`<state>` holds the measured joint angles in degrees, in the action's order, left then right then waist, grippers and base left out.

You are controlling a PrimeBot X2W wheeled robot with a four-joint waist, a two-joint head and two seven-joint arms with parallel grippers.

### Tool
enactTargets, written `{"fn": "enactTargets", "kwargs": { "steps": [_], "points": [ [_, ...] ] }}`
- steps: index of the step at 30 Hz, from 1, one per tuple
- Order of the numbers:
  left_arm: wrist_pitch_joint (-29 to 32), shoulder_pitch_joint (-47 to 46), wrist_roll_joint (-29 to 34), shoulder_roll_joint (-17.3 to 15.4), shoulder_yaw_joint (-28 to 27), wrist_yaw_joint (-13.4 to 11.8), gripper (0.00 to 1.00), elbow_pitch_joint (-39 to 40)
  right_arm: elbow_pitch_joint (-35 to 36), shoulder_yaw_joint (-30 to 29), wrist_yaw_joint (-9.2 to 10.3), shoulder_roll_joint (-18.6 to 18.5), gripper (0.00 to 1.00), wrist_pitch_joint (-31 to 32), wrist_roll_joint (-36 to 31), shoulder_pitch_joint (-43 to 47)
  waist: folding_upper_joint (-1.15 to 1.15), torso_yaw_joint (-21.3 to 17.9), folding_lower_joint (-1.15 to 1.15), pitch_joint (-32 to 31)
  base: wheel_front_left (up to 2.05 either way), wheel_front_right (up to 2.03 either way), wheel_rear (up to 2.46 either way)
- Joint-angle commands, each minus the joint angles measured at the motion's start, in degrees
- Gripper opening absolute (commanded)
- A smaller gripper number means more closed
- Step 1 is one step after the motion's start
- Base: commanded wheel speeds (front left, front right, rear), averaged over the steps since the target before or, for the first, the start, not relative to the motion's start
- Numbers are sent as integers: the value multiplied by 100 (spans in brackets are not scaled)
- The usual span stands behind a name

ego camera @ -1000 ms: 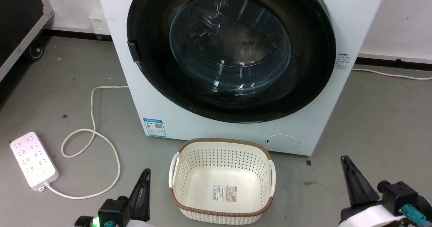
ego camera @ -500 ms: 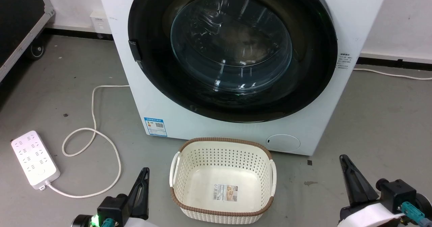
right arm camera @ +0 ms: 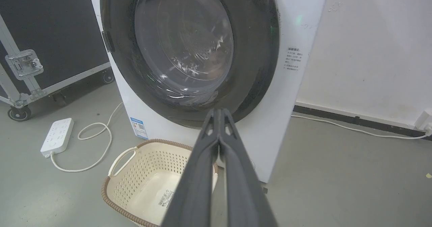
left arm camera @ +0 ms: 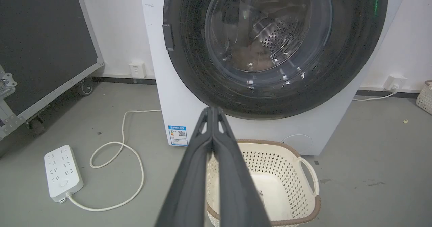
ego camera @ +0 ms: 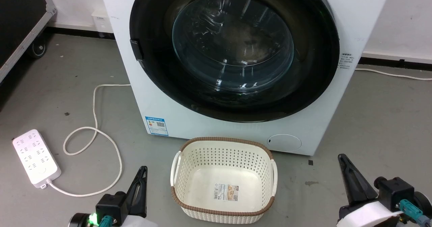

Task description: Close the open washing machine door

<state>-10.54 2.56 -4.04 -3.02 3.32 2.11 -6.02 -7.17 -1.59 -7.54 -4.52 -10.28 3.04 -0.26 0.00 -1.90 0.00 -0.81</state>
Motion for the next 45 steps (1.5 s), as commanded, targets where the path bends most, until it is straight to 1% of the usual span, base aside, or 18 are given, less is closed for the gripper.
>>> {"fn": "enactTargets", "kwargs": {
  "steps": [1,45],
  "points": [
    [30,-66,43,3,-12,-24,0,33,54,9,2,39,0,21,-48,8,0,2,0,1,0,0,0],
    [593,-170,241,9,-188,-127,0,345,418,91,4,108,0,574,-189,18,0,105,0,45,0,0,0]
  ]
}}
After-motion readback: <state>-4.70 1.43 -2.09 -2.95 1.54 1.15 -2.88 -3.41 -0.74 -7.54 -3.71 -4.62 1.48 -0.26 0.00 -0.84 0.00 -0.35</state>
